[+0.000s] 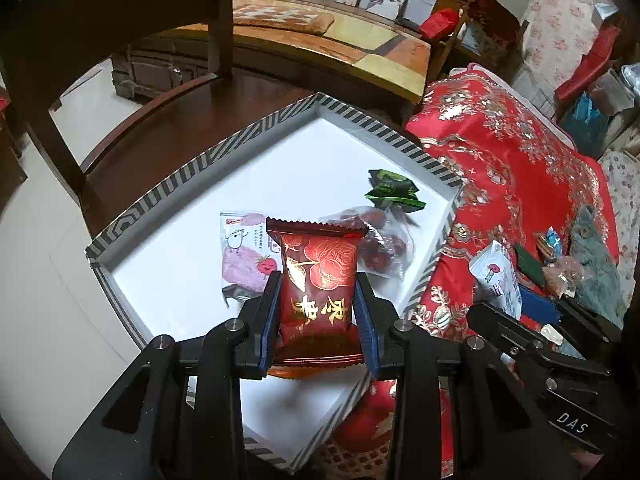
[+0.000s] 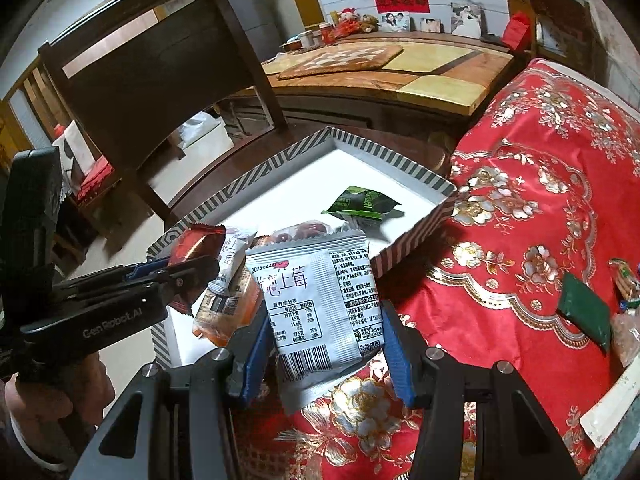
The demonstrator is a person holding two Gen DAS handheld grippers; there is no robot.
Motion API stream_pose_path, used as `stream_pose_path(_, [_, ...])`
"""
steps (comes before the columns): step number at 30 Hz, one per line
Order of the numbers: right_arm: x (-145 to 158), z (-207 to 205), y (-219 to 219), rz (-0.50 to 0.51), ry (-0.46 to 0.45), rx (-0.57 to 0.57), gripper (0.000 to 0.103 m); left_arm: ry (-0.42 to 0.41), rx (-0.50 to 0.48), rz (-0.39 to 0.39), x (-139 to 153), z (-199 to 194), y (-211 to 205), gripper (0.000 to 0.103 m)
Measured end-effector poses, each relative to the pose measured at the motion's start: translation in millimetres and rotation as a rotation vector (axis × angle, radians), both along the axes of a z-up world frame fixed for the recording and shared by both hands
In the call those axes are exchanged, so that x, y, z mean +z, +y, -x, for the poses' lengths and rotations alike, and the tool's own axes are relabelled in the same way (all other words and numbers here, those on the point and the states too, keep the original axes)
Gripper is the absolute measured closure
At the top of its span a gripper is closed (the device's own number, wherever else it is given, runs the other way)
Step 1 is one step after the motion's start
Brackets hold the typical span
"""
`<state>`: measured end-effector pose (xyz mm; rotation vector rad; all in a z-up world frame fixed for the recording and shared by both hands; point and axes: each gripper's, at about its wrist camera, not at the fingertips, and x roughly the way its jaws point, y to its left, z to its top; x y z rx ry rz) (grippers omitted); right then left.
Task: Organize snacks
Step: 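Carry the red snack with the left tool while the right tool carries the white packet to the tray, then lower both snacks into the white tray and open both tools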
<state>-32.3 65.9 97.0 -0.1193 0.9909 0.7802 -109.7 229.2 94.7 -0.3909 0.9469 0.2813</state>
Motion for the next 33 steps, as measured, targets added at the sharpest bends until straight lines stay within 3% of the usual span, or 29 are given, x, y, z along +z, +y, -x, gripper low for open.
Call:
stream_pose_path(12, [-3.3,-12.4,28.4,0.025,0.004,0.043,0.053,0.025,0.046,0.012,-13.8,0.2,20.5,0.07])
stream_pose_path(19, [-11.7,-14.8,54.1,0.013,0.049,0.101,0.053,0.041,0.075,0.015,-23.3,1.3,32.5,0.07])
stream_pose_path(28, [-35.9,-13.5,90.6,0.059,0.089,0.184,0.053,0.051,0.119,0.023,-31.1,2.9,51.3,0.07])
stream_pose_path(33, [-48.1,-26.6,99.9,0.106,0.078,0.172,0.053,0.055,0.134,0.031,-35.6,1.0,57.5,0.07])
